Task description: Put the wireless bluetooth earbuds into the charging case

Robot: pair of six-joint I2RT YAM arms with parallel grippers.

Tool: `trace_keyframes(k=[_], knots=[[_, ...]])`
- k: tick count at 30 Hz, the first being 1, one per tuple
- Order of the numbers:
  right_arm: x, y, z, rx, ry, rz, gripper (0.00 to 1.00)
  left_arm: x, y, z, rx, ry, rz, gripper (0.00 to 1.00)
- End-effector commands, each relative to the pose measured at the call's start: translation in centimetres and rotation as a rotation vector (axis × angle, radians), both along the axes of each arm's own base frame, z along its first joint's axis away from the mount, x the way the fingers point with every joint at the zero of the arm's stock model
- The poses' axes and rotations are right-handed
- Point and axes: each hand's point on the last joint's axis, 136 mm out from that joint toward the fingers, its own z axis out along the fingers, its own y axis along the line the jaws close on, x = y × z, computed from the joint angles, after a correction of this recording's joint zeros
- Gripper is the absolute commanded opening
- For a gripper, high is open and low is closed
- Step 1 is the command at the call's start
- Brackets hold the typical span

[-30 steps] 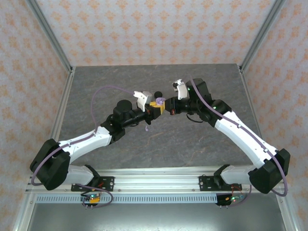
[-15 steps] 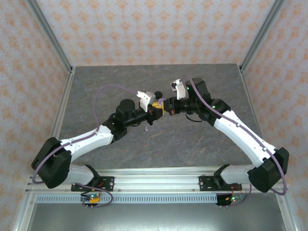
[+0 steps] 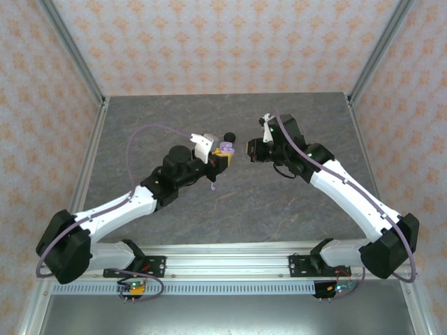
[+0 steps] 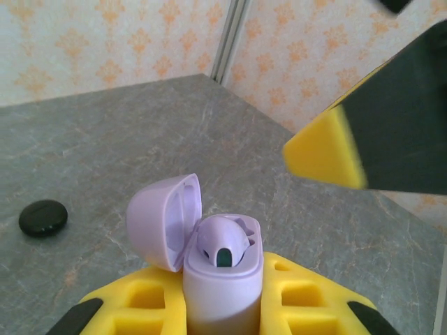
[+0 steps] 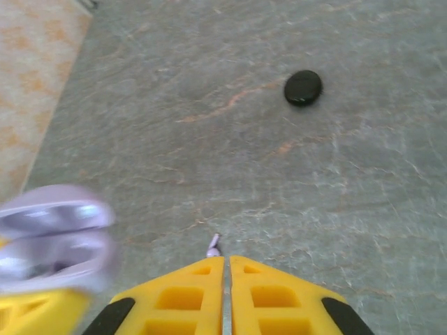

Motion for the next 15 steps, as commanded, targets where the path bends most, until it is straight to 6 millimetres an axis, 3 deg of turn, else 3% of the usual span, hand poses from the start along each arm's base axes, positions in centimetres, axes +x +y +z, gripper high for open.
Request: trace_keyframes(k=[1, 5, 15], knots=[[0.8, -1.5, -2.2, -0.072, 0.059, -0.098, 0.11, -1.2, 1.0, 0.3, 0.046, -0.026, -0.003, 0.14], [0.6, -1.0, -5.2, -0.100, 0.141, -0.071, 0.13, -2.4, 2.0, 1.2, 0.049, -0.045, -0.009, 0.14], [-0.5, 4.4, -11.1, -0.011, 0.308, 0.121, 0.19, -4.3, 3.1, 3.0, -0.020, -0.080, -0.072, 0.15]])
